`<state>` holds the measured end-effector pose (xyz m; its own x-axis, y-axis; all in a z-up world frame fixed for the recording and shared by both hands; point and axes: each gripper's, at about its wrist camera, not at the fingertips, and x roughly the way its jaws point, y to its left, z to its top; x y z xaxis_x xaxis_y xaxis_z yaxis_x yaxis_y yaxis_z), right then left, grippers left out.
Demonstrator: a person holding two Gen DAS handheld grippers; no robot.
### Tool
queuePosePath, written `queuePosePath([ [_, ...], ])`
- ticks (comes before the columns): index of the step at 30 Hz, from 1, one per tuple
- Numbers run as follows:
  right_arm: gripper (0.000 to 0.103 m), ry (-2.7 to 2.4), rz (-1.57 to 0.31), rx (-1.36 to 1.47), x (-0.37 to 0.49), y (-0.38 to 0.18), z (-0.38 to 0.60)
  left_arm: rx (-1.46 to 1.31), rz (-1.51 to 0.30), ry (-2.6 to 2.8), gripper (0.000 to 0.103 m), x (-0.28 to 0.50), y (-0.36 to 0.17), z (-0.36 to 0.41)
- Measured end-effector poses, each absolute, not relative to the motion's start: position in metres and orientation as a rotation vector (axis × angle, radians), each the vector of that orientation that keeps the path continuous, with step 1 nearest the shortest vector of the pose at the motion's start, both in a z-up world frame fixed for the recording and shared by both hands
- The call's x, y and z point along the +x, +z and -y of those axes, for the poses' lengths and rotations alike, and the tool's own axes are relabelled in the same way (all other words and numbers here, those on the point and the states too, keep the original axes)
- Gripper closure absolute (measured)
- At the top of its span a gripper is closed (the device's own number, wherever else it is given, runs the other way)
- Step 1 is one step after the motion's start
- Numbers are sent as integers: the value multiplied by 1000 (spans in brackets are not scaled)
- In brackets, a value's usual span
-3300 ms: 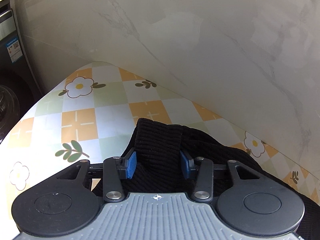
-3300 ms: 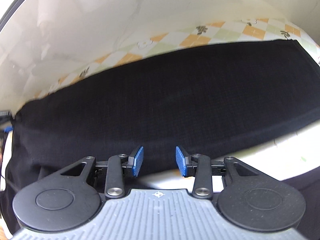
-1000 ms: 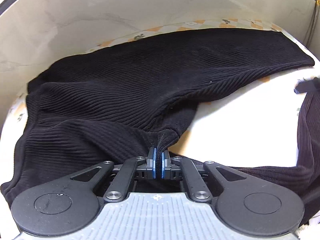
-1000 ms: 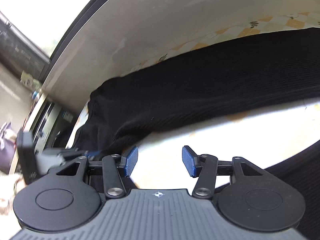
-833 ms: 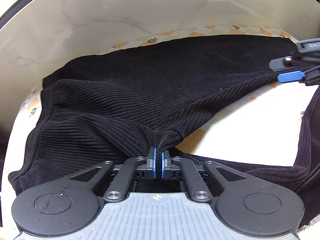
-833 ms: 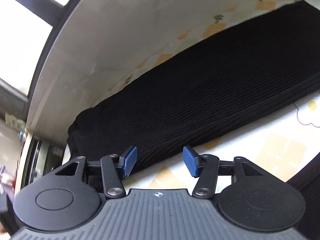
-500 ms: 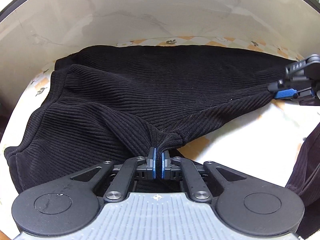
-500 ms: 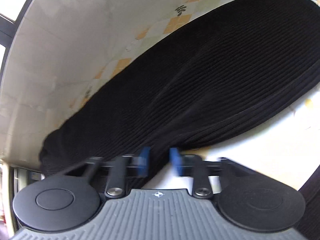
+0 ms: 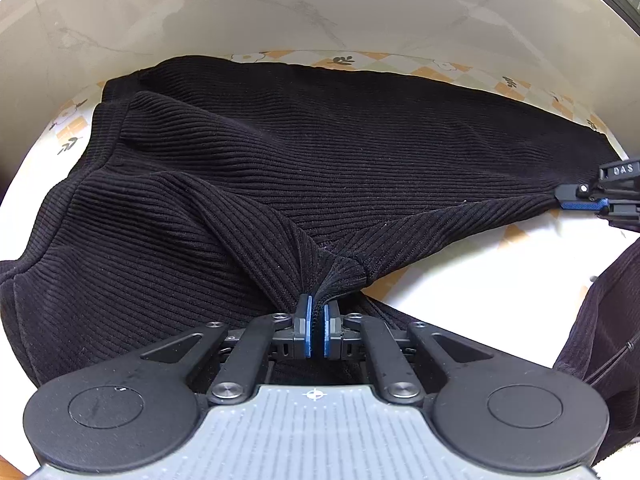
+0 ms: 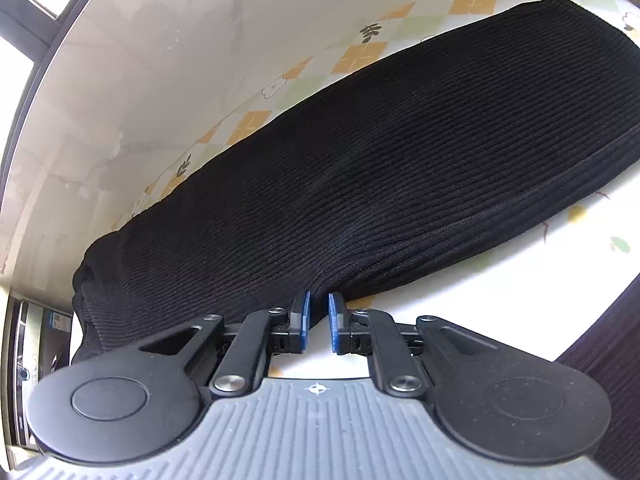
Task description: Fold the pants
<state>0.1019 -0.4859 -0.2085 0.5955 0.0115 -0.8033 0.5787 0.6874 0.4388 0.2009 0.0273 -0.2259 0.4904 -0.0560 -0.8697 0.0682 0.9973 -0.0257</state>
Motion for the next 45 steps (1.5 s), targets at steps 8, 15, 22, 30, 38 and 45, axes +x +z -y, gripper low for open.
queuePosePath([
  [8, 62, -594, -734, 685, 37, -187, 519, -35, -1077, 41, 89, 201, -224, -20],
  [15, 61, -725, -680, 673, -1, -186, 555, 32, -1071, 123, 54, 200, -207, -3],
  [22, 57, -809, -648, 691, -23, -183, 585, 87, -954, 13, 54, 210, -183, 34],
  [30, 57, -647, -655, 671, 11, -176, 555, -136, -963, 119, 54, 224, -175, 4],
  [38, 57, -407, -740, 568, 97, -180, 490, -355, -929, 416, 54, 223, -173, -114],
  [45, 57, -259, -823, 467, 153, -189, 413, -419, -906, 522, 54, 241, -190, -199],
])
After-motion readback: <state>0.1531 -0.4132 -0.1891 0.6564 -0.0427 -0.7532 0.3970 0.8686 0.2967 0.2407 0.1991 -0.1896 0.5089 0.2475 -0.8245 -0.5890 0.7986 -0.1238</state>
